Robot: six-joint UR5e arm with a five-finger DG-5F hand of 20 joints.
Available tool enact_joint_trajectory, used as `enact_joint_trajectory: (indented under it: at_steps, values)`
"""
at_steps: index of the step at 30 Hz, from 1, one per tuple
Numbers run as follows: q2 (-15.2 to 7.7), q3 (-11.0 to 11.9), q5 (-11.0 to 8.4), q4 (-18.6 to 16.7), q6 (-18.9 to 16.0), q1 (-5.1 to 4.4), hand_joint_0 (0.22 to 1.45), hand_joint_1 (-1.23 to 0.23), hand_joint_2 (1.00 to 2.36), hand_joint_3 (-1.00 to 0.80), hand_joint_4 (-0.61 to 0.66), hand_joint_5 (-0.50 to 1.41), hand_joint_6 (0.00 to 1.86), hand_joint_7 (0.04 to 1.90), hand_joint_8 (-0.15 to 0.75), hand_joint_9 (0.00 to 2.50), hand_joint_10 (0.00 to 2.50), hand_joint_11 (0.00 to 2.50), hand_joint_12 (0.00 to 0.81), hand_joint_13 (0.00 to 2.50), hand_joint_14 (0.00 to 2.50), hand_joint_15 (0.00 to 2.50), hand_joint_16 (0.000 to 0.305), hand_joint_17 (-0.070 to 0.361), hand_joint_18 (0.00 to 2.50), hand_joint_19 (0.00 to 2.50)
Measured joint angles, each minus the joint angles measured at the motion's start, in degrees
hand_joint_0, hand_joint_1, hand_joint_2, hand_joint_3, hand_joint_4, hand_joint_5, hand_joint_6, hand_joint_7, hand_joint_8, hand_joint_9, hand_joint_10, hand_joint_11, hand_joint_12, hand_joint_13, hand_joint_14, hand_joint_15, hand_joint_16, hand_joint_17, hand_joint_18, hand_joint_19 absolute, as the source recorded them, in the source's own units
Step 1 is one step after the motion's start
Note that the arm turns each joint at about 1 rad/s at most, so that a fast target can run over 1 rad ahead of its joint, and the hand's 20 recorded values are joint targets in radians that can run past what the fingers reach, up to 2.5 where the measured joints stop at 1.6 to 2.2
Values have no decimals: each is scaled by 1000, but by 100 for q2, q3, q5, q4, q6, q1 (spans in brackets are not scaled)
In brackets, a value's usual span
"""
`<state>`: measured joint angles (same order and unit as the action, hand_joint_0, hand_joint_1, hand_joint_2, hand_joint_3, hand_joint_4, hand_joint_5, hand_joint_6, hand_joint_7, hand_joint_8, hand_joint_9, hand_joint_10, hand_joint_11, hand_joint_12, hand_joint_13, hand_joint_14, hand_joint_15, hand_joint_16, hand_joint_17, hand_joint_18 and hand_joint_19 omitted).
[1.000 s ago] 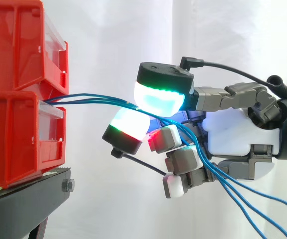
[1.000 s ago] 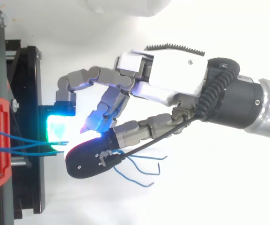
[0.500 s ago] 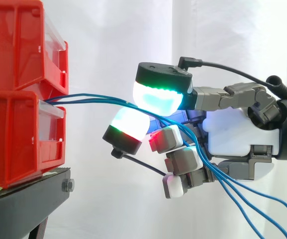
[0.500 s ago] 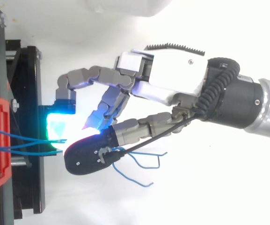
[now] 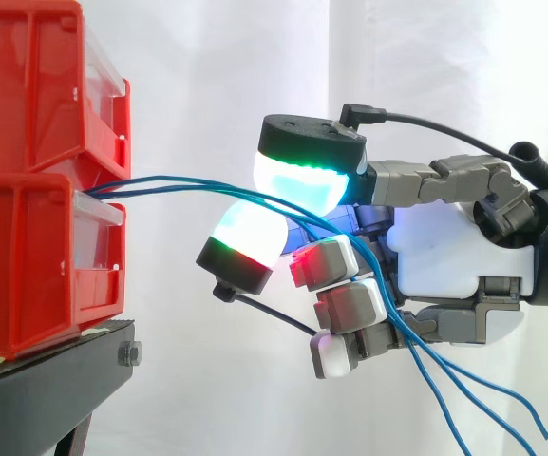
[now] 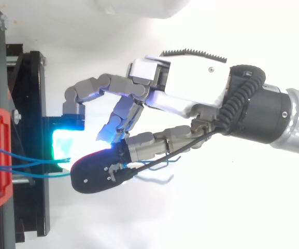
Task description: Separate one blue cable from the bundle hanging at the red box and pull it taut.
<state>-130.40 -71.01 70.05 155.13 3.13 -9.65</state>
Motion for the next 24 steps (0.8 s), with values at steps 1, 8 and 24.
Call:
enact_joint_trajectory:
  at_steps: [1,8,24]
  values:
    - [0,0,0,0,-1,0,642,-585,1020,-89,187,-153,747,1134,364,1254,21,1032,388,1316,25,807,41,93,1005,518]
    - [1,0,1,-2,-5,-2,644,-633,1024,-82,210,-160,737,1130,352,1220,22,1053,390,1289,25,815,39,89,988,533]
    - [0,0,0,-18,-23,-8,766,-874,1006,-416,223,-218,874,976,342,1074,20,1156,394,1214,25,799,38,85,957,523]
